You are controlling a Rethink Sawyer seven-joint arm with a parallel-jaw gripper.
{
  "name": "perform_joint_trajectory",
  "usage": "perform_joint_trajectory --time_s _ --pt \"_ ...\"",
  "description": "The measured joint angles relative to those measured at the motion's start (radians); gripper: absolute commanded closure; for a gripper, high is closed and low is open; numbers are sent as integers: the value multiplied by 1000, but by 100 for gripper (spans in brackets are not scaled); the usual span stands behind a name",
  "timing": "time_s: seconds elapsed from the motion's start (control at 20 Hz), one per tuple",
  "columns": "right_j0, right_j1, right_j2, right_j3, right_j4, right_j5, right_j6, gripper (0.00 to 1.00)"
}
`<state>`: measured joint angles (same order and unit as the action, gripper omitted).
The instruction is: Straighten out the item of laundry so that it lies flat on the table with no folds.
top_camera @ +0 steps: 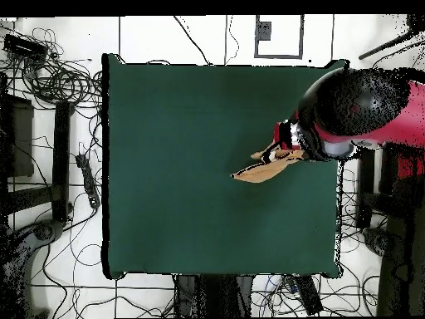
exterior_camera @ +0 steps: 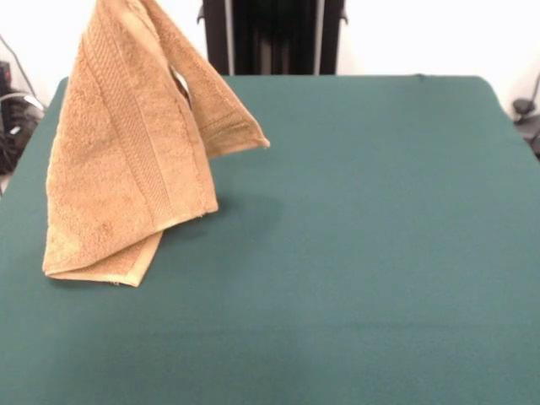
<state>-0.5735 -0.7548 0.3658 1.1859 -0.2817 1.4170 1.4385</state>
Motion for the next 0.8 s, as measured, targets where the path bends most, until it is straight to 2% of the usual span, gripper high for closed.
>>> perform_joint_trajectory --time_s 0.4,0.8 --pt "2 2 0 -32 -6 3 0 100" --pt "41 31 0 -126 -6 56 0 100"
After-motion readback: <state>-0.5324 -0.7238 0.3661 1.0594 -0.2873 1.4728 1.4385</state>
